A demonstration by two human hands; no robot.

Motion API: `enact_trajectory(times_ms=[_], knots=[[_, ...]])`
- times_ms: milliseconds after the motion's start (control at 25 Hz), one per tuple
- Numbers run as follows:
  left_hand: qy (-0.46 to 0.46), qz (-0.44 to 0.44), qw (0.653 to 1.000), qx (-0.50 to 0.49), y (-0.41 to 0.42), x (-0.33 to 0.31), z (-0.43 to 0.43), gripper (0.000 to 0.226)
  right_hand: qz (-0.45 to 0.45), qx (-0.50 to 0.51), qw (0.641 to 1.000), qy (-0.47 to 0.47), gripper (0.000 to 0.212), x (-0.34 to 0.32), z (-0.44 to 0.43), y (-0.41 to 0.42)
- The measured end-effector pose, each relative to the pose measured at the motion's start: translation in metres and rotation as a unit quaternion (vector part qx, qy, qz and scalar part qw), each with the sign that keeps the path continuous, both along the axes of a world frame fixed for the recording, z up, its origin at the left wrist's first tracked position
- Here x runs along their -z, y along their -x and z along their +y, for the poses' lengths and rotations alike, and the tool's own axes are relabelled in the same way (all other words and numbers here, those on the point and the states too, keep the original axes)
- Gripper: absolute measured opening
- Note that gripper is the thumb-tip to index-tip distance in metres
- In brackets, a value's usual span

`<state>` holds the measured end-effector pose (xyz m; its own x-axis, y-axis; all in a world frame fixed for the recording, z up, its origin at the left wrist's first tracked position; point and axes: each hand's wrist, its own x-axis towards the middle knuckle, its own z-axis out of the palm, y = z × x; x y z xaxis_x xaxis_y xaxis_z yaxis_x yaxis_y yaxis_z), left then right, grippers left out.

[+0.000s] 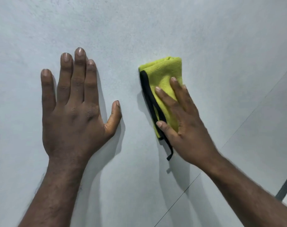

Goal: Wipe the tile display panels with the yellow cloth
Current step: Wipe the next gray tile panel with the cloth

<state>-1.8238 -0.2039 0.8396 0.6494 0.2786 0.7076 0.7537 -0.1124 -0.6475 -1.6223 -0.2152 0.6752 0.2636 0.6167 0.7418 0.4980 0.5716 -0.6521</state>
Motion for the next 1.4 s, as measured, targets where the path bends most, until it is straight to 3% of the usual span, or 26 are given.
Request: enact_trajectory(times_ms=[120,160,320,480,640,800,960,1080,1120,1240,1280,1400], knots=[[-0.003,0.001,1.0,-0.001,0.002,-0.001,0.001,0.083,0.16,0.018,0.986,0.04,0.084,0.005,0.008,-0.004],[0.003,0.001,1.0,-0.002,0.002,-0.001,0.001,0.084,0.162,0.012,0.986,0.046,0.084,0.007,0.006,-0.001],[0.002,-0.005,1.0,0.01,0.004,0.0,0.003,0.083,-0.042,-0.038,0.998,0.006,0.081,0.019,-0.004,-0.008],[-0.008,0.002,1.0,0.003,0.004,0.0,0.003,0.082,0.124,-0.034,0.991,0.049,0.087,0.019,0.002,-0.005],[-0.007,-0.001,1.0,0.002,0.003,0.001,0.003,0.082,0.024,-0.069,0.997,0.023,0.085,0.022,0.001,-0.006],[-0.017,-0.001,1.0,-0.002,0.002,0.002,0.002,0.081,0.153,-0.021,0.988,0.027,0.083,0.005,0.006,0.009],[-0.016,0.02,1.0,0.0,0.006,0.0,0.003,0.08,0.014,0.017,0.999,-0.025,0.072,0.007,0.002,0.026],[-0.001,0.028,1.0,0.005,0.019,-0.007,-0.006,0.077,0.13,0.096,0.987,0.015,0.069,-0.041,0.019,0.018],[-0.001,0.027,1.0,-0.001,0.027,-0.009,-0.011,0.076,0.125,0.103,0.987,0.01,0.069,-0.056,0.019,0.028],[-0.009,0.015,1.0,-0.023,0.059,-0.017,-0.026,0.079,-0.067,0.11,0.989,-0.075,0.067,-0.056,0.012,0.07],[-0.011,0.005,1.0,-0.026,0.072,-0.021,-0.031,0.08,-0.067,0.111,0.988,-0.083,0.066,-0.056,0.011,0.072],[-0.011,-0.033,0.999,-0.025,0.112,-0.036,-0.048,0.084,0.118,0.101,0.987,-0.028,0.064,-0.096,0.014,0.076]])
